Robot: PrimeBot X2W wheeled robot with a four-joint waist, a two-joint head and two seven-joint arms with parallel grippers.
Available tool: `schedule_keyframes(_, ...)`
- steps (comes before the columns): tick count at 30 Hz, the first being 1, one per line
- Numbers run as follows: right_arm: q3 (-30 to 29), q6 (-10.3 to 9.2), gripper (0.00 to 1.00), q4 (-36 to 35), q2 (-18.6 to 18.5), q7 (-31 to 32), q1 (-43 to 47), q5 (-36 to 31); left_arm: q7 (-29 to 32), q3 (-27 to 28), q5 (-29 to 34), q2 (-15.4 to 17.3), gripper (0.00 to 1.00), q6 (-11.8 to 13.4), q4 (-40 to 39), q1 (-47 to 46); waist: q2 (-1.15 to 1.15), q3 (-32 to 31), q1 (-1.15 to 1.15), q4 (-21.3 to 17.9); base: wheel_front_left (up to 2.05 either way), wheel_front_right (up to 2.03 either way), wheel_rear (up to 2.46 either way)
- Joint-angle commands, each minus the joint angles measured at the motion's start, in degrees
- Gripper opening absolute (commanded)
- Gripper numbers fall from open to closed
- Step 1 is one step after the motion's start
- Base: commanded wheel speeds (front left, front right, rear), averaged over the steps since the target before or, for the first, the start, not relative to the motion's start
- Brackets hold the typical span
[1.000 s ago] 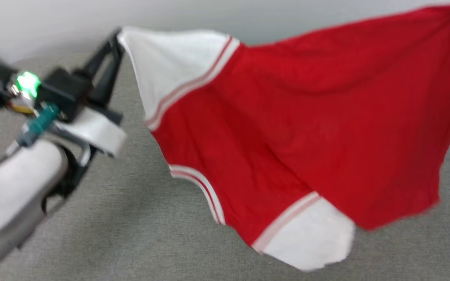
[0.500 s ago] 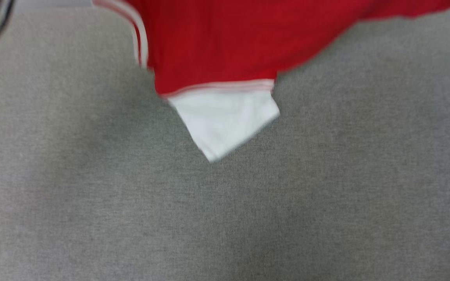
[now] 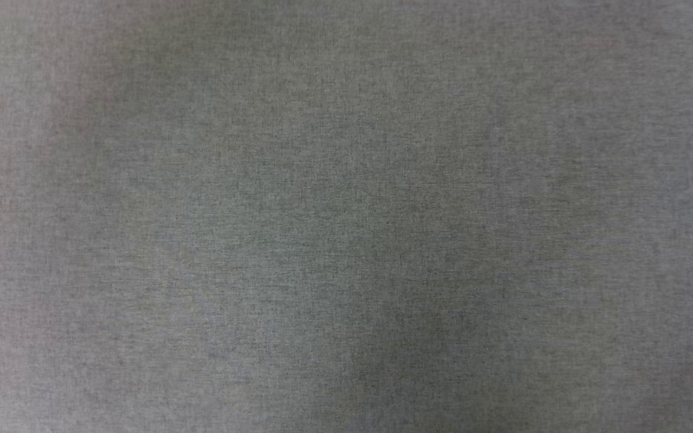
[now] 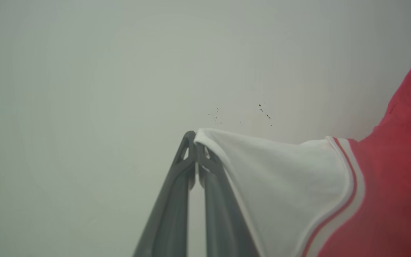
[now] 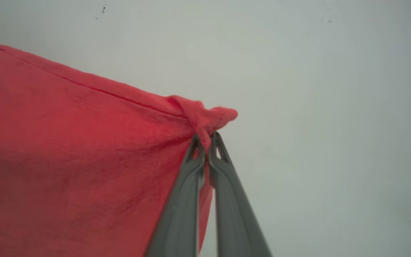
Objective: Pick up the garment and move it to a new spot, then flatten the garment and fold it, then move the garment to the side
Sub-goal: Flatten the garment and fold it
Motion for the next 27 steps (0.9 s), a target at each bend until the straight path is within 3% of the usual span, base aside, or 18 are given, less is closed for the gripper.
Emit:
schedule_keyframes(1, 0.31, -0.05, 0.00, 0.85, 0.62, -0.61, -0.81, 0.03, -0.45, -0.16, 0.02, -0.52, 0.00, -0.31, 0.80, -0.88, 0.00, 0.58, -0.01, 0.30, 0.00, 0.00, 0.00)
schedule_keyframes(9, 4.55, -0.05, 0.00, 6.88, 2.48, -3.89, -2.92, 1.95, -3.15, -0.70, -1.32, -3.20, 0.00, -2.83, 8.42, -0.92, 0.00, 3.58, -0.01, 0.33, 0.00, 0.00, 0.00)
schedule_keyframes(15, 8.18, -0.05, 0.00, 10.68, 4.13, -7.63, 1.01, 3.37, -6.01, -1.95, -2.32, -4.42, 0.00, -4.29, 13.42, 3.46, 0.00, 4.64, -0.01, -0.12, 0.00, 0.00, 0.00)
schedule_keyframes(20, 11.33, -0.05, 0.00, 12.21, 5.55, -11.52, 7.55, 5.36, -7.99, -2.76, -3.37, -4.33, 0.00, -5.00, 15.13, 11.14, 0.00, 3.43, -0.01, -0.58, 0.00, 0.00, 0.00)
schedule_keyframes(27, 14.45, -0.05, 0.00, 12.85, 5.61, -16.56, 20.22, 7.91, -8.88, -2.06, -4.79, -2.03, 0.00, -3.24, 10.01, 27.05, 0.00, -1.19, -0.01, -0.83, 0.00, 0.00, 0.00)
